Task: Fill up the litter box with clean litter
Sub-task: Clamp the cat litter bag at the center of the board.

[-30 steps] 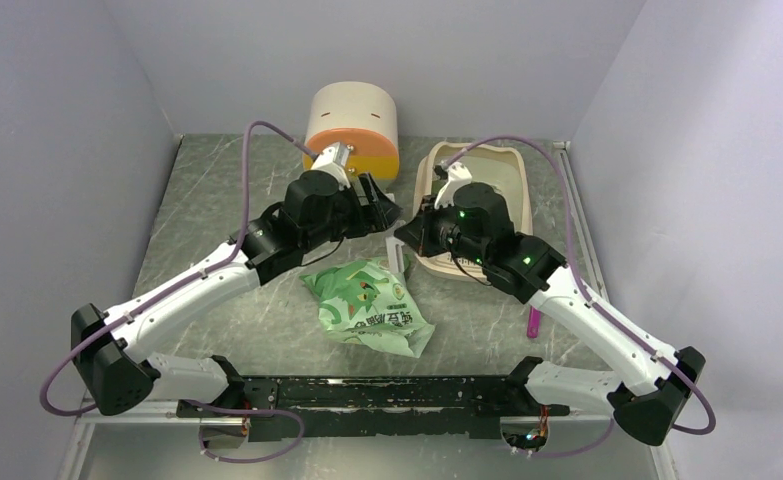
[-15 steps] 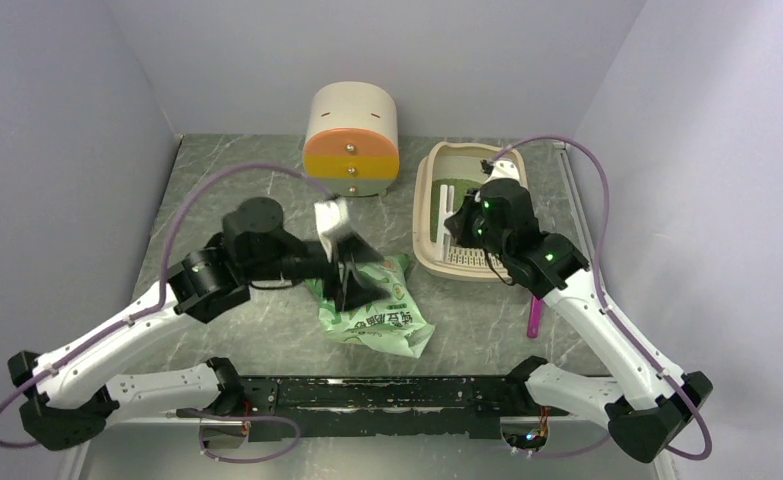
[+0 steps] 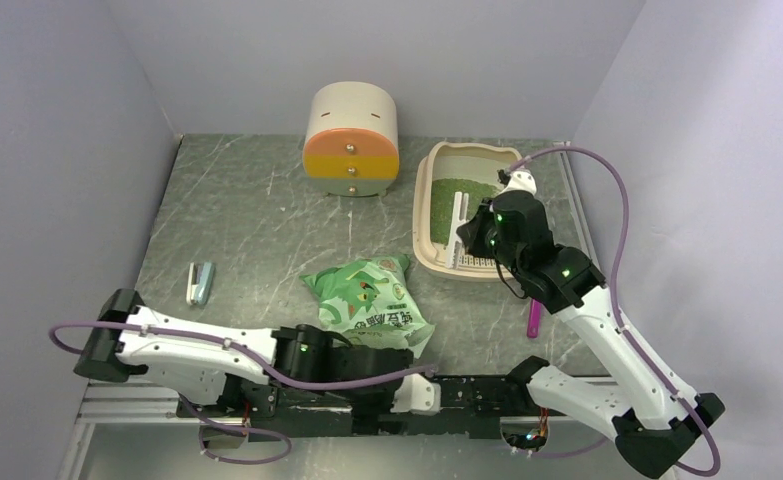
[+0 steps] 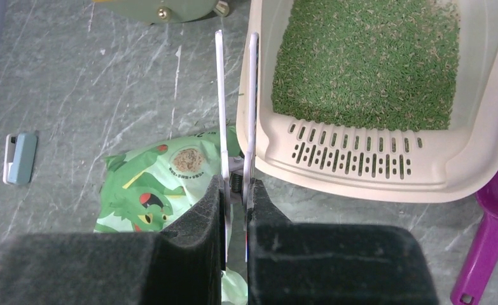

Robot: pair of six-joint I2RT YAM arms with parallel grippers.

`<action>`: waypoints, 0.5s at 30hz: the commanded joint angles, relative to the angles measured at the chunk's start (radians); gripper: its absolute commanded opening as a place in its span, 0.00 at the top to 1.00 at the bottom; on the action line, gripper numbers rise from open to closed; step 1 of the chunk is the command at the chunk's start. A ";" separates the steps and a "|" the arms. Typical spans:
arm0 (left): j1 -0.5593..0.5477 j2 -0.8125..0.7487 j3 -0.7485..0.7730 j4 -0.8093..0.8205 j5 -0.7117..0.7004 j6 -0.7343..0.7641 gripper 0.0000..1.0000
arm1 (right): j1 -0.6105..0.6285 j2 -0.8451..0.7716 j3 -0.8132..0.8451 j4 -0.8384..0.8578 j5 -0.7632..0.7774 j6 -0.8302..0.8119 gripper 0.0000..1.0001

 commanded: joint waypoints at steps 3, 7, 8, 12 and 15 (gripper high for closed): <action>-0.009 0.113 -0.020 -0.002 -0.598 -0.084 0.10 | -0.005 -0.040 -0.024 0.001 0.026 0.017 1.00; 0.014 0.154 -0.065 0.058 -0.691 -0.052 0.08 | -0.005 -0.039 -0.017 -0.008 0.037 0.006 1.00; 0.030 0.164 -0.075 0.060 -0.678 -0.050 0.08 | -0.006 -0.042 -0.017 -0.011 0.041 0.004 1.00; 0.080 0.156 -0.126 0.071 -0.730 -0.042 0.07 | -0.005 -0.047 -0.026 0.002 0.045 -0.001 1.00; 0.155 0.102 -0.173 0.135 -0.669 0.039 0.07 | -0.005 -0.042 -0.041 0.015 0.031 0.001 1.00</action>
